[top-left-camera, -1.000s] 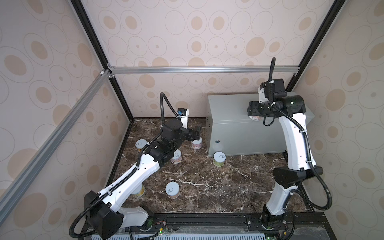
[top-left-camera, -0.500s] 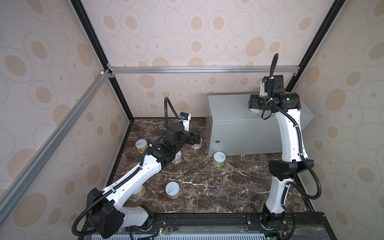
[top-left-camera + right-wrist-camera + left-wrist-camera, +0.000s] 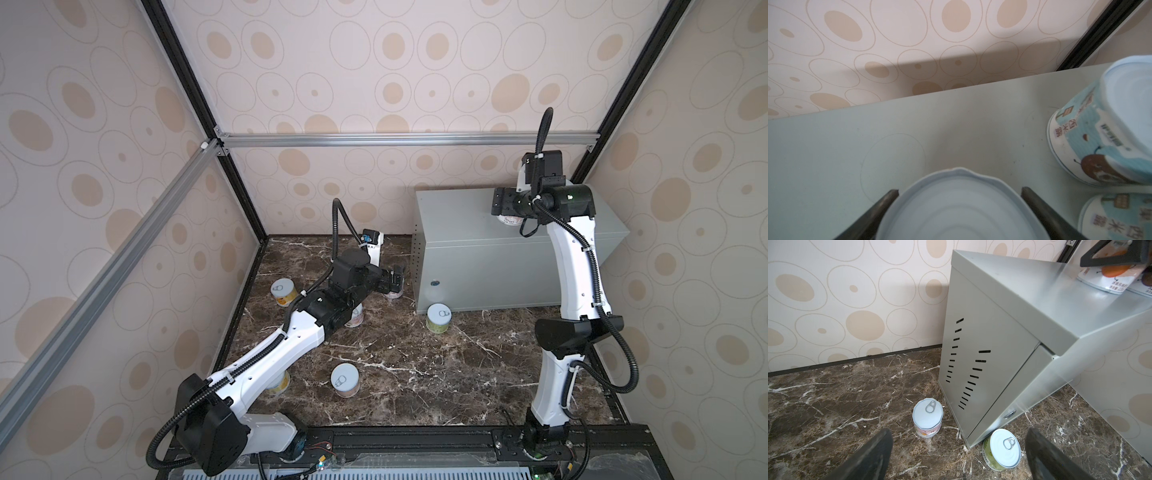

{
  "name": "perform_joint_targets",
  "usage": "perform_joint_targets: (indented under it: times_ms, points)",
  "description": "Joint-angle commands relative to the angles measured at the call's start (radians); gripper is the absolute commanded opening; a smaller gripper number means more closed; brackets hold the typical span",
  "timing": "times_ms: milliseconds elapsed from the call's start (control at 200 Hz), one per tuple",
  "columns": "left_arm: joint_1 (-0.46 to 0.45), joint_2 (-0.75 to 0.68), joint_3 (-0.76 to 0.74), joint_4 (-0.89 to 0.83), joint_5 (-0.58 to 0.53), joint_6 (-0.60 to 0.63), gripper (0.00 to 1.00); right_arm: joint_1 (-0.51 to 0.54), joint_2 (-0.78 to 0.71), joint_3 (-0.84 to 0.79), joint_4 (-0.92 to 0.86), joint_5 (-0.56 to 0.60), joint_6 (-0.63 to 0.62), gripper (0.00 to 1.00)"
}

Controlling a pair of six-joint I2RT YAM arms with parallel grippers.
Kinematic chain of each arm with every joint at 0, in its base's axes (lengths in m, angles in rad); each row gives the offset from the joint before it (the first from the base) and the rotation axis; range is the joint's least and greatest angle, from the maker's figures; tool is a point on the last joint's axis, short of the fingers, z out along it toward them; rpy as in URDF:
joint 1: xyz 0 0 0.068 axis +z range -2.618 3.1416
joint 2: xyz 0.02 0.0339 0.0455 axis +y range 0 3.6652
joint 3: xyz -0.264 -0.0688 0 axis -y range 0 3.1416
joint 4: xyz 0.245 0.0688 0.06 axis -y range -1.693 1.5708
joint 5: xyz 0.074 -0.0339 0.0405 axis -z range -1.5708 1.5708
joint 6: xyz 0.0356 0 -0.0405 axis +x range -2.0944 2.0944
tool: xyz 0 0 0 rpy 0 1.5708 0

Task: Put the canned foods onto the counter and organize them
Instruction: 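Carry the orange can over the cabinet top while the left gripper moves toward the cabinet, then lower the orange can onto the cabinet top beside the light-blue cans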

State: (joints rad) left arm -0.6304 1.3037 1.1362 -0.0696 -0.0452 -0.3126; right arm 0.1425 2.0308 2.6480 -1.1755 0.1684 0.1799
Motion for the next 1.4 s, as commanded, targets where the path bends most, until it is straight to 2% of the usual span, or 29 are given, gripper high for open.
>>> perform_joint_targets:
  times_ms: [0,560,855,1015,1205,1395]
  points:
    - [0.003,-0.010,-0.003,0.028,0.012,0.018,0.99,-0.004,-0.026,0.006,0.024,0.002,-0.008,0.95]
    - [0.037,-0.028,-0.016,0.034,0.073,-0.037,0.99,0.031,-0.206,-0.057,0.021,0.030,-0.003,0.96]
    - [0.036,-0.028,0.009,-0.014,-0.013,0.002,0.99,0.109,-0.337,-0.226,0.057,0.006,0.035,0.65]
    - [0.037,-0.045,0.000,-0.009,-0.030,0.006,0.99,0.122,-0.349,-0.289,0.062,-0.033,0.048,0.50]
    - [0.035,-0.049,0.000,-0.010,-0.019,0.002,0.99,0.121,-0.329,-0.327,0.081,-0.043,0.052,0.44]
    - [0.034,-0.038,0.006,-0.015,-0.015,0.013,0.99,0.111,-0.254,-0.249,0.050,-0.034,0.053,0.41]
